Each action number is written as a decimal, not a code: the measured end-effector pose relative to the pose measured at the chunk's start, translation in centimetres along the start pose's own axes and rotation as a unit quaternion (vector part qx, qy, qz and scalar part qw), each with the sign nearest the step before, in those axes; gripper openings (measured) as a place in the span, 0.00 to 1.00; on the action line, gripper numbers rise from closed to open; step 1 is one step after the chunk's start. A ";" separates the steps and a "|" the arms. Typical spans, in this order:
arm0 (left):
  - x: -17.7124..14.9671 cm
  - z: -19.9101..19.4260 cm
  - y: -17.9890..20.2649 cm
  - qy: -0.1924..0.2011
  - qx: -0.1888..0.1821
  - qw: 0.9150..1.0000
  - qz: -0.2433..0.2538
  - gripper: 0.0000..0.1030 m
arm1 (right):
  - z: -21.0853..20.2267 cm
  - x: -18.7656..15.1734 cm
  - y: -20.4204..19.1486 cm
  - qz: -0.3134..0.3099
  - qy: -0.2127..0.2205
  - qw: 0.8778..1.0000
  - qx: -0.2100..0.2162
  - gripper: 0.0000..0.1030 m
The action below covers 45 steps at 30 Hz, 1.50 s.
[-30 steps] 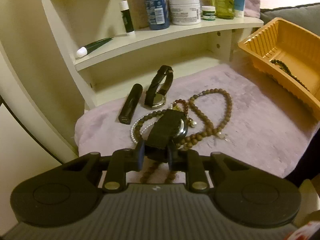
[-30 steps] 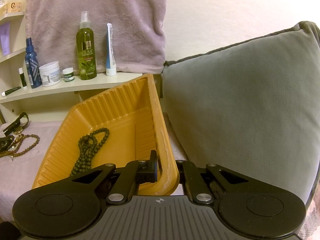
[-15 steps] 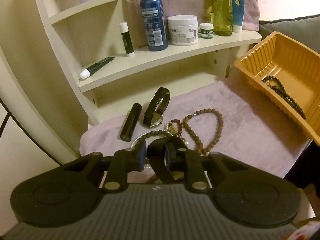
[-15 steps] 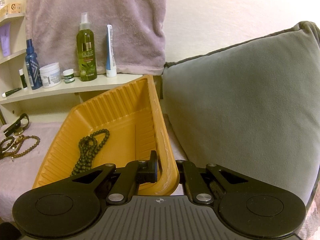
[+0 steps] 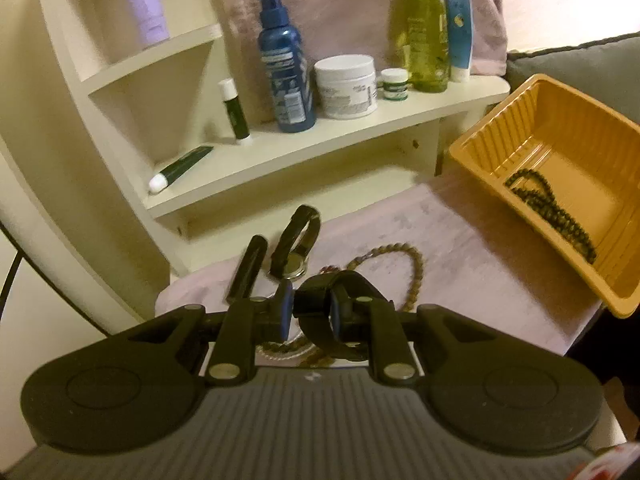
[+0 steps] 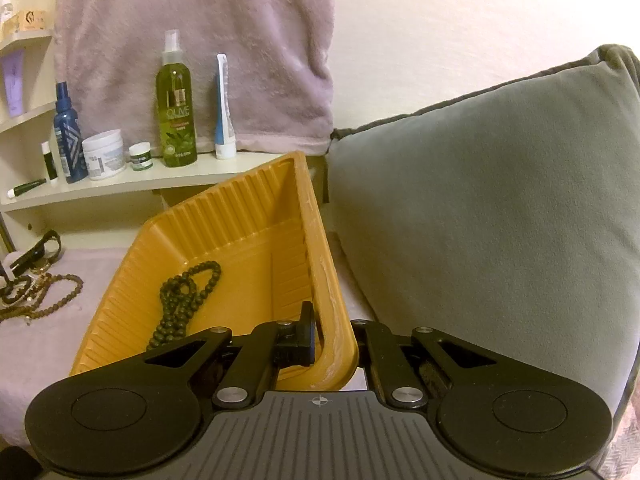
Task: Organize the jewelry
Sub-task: 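Carry the black watch band into the tray and open the left tool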
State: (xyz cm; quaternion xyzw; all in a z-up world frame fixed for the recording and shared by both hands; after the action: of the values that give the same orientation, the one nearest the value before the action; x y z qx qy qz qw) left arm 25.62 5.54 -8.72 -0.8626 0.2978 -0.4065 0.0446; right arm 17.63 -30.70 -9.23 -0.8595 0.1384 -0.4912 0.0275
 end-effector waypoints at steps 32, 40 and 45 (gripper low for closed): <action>10.7 0.7 18.9 0.073 -0.183 0.979 0.045 0.17 | 0.0 0.0 0.1 0.013 -0.001 1.000 0.004 0.05; 9.2 1.7 20.6 0.052 -0.197 0.978 0.046 0.19 | 0.0 -0.1 0.1 0.012 0.000 1.000 0.005 0.05; 9.3 1.1 19.8 0.063 -0.203 0.977 0.024 0.25 | 0.0 -0.2 0.1 0.012 -0.001 1.000 0.005 0.05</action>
State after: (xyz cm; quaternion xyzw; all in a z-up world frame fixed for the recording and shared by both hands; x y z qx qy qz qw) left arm 21.51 -16.01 -9.48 -0.8189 0.3967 -0.3901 -0.1408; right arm 17.46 -30.73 -9.43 -0.8582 0.1463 -0.4907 0.0375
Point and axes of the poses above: each gripper's, at about its wrist camera, not at the fingertips, and z roughly the way its jaws point, y to its right, x to its top, the point moved 10 cm from there along z, roughly the way its jaws point, and after that the axes turned 13 degrees about z, right-handed, at the moved point
